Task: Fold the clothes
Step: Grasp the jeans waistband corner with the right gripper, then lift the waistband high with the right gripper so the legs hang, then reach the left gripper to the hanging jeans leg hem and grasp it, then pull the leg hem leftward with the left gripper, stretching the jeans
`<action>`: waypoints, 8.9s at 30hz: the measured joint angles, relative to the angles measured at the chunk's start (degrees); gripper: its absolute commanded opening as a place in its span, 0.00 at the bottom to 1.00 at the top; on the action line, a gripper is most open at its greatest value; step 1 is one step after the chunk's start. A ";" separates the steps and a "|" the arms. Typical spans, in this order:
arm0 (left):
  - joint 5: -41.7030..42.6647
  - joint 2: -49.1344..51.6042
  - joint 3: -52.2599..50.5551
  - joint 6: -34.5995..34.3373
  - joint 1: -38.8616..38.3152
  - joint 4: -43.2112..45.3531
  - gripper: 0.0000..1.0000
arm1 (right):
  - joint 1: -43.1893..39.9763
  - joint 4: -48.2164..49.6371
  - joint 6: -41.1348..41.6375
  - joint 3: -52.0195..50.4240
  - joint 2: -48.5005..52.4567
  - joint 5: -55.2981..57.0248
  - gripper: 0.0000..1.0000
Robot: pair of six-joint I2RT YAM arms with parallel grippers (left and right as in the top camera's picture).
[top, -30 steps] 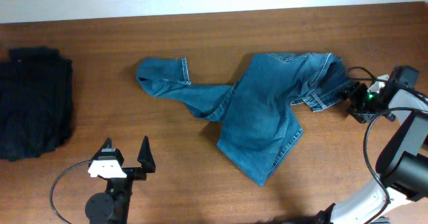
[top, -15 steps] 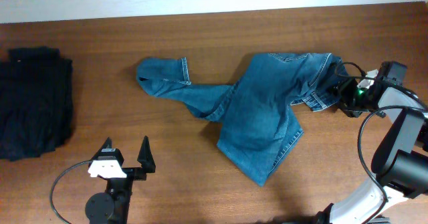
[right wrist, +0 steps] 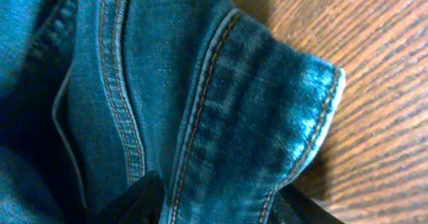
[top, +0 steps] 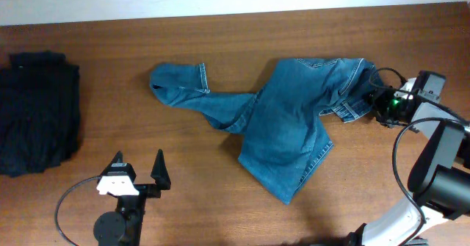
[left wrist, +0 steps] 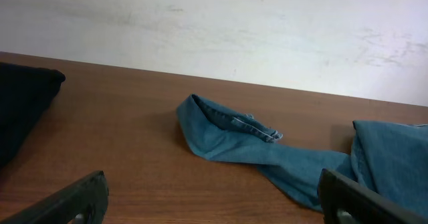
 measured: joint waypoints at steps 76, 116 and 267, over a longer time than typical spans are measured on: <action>3.58 -0.04 0.50 0.02 0.00 4.96 0.99 | 39.32 -61.09 -29.77 72.57 -18.56 23.45 0.04; 26.93 76.59 110.42 1.49 0.00 -74.36 0.99 | 39.98 -53.27 -23.78 83.25 -19.61 24.06 0.04; 5.64 87.30 81.46 -12.66 -41.09 -40.39 0.78 | 40.02 -41.13 -24.11 84.02 -22.21 30.97 0.04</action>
